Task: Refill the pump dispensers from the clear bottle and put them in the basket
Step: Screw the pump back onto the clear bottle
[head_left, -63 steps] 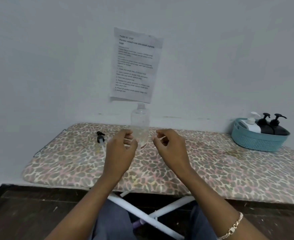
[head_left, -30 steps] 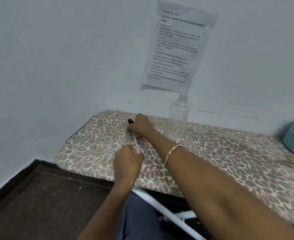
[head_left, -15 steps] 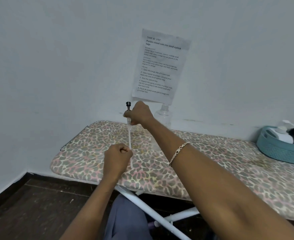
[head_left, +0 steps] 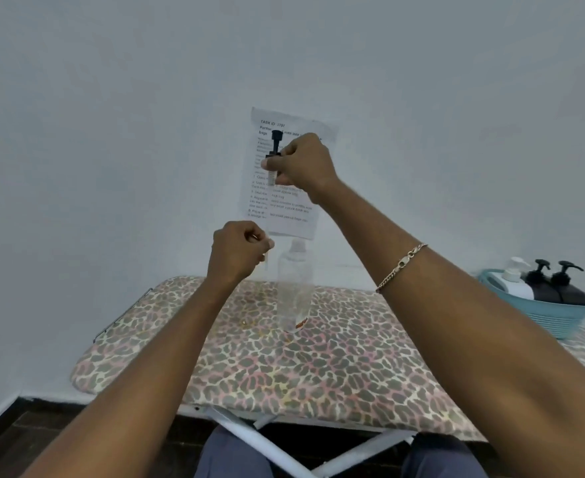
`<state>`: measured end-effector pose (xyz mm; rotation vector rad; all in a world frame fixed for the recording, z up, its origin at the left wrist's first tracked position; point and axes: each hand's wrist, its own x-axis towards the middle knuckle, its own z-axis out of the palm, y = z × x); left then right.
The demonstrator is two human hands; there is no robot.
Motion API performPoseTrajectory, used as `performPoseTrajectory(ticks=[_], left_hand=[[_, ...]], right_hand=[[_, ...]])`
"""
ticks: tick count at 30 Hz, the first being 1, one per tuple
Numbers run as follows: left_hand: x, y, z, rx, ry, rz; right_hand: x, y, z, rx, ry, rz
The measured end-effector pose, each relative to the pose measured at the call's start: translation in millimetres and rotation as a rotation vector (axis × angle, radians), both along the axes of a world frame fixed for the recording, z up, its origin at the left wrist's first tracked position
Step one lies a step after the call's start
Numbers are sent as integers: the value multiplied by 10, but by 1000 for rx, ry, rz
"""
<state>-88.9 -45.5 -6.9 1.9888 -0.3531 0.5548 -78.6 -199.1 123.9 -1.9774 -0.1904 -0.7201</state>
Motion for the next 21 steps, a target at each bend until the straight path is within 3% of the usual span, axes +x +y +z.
performPoseTrajectory(ticks=[11, 21], left_hand=[[423, -524, 473, 67, -55, -65], [639, -639, 341, 139, -39, -54]], right_hand=[[64, -419, 426, -12, -40, -57], [273, -580, 252, 13, -6, -64]])
